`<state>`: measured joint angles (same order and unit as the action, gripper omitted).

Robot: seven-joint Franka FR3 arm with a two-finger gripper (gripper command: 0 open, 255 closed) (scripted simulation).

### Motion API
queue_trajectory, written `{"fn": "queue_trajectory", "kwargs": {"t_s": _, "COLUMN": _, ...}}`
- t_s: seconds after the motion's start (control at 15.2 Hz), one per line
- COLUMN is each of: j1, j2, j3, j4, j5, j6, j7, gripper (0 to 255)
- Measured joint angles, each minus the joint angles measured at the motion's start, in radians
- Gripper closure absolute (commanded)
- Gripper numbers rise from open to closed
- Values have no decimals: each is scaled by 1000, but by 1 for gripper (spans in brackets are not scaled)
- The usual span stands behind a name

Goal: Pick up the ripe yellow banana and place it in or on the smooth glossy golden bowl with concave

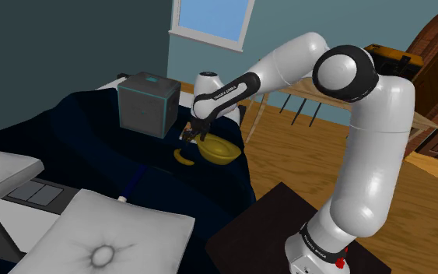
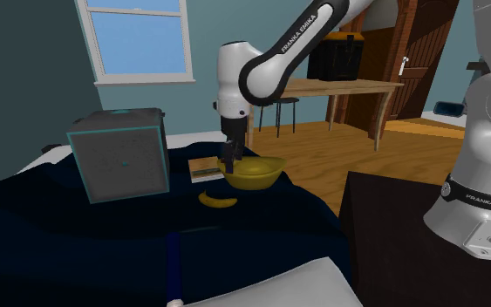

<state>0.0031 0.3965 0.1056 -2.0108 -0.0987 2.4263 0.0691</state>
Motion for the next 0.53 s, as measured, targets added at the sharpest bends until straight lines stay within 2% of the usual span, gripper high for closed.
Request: {"fn": "queue_trajectory", "kwargs": {"t_s": 0.53, "j1": 24, "j2": 331, "j3": -12, "j4": 335, "j5": -10, "j6": -6, "j7": 11, "gripper": 0}}
